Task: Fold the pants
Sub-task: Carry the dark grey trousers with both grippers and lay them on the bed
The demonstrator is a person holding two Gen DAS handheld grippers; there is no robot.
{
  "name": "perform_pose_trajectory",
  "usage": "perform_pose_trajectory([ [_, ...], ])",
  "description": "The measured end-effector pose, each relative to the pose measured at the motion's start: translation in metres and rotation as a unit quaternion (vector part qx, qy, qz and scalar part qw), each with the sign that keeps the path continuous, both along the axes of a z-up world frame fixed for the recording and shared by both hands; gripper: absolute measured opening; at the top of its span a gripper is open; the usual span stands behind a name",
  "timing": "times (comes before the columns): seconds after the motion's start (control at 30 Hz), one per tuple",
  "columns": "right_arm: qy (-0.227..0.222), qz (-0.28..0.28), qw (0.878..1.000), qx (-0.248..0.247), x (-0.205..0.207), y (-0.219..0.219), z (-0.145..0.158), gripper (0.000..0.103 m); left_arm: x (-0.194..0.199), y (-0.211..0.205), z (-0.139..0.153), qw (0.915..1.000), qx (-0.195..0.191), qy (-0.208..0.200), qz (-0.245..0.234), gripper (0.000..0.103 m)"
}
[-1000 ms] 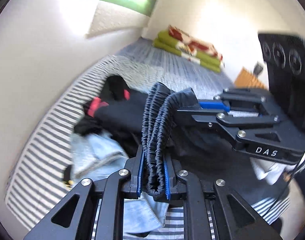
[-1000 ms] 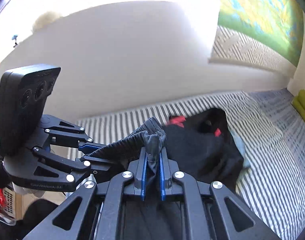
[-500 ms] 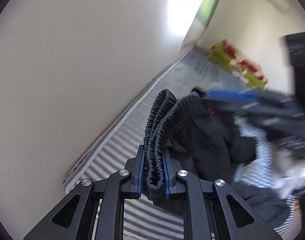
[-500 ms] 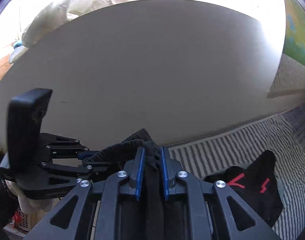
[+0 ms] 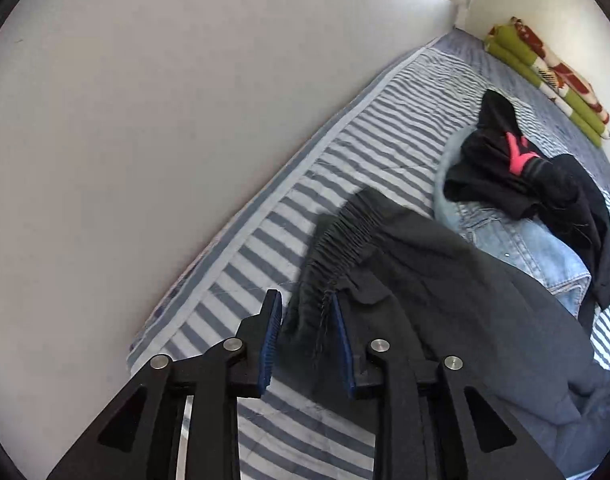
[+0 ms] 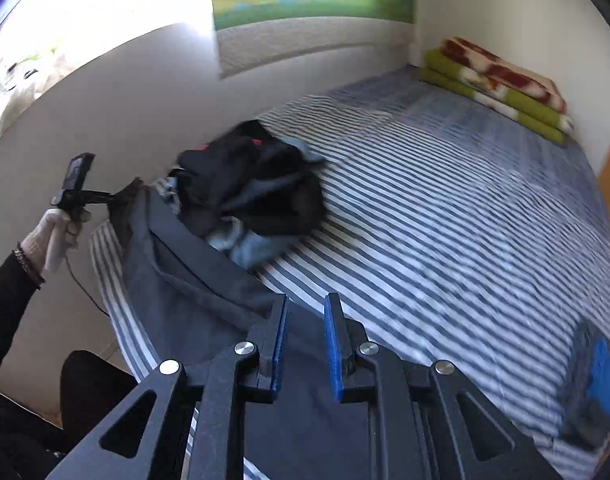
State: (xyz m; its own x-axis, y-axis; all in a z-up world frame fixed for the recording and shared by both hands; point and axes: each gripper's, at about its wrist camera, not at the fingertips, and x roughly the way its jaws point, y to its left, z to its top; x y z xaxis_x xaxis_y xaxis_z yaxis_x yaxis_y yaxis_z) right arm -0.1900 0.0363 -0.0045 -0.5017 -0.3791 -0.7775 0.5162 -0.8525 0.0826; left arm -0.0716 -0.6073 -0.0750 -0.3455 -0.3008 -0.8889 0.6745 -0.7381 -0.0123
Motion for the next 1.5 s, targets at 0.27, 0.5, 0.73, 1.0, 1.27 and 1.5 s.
perform_pose_trajectory([
  [0.27, -0.021, -0.252, 0.967, 0.018, 0.084, 0.225, -0.017, 0.016, 0.005, 0.077, 0.063, 0.9967, -0.031, 0.044, -0.061, 0.038],
  [0.5, -0.072, -0.288, 0.955, -0.005, 0.093, 0.293, -0.073, 0.017, -0.059, 0.258, 0.076, 0.9658, -0.01, 0.057, -0.253, 0.038],
  [0.73, -0.16, -0.273, 0.946, -0.075, 0.066, 0.306, -0.141, 0.026, -0.121, 0.418, 0.031, 0.9177, -0.021, 0.008, -0.397, 0.038],
  [1.0, -0.123, -0.137, 0.982, -0.042, 0.097, 0.252, -0.131, 0.017, -0.156, 0.479, -0.014, 0.8998, -0.003, -0.058, -0.432, 0.038],
  [1.27, -0.145, -0.105, 0.981, -0.075, 0.1, 0.267, -0.122, 0.033, -0.195, 0.515, -0.053, 0.8841, -0.034, -0.104, -0.454, 0.038],
  [1.5, -0.204, -0.132, 0.958, -0.149, 0.061, 0.291, -0.13, 0.036, -0.196, 0.529, -0.066, 0.8736, -0.063, -0.121, -0.467, 0.002],
])
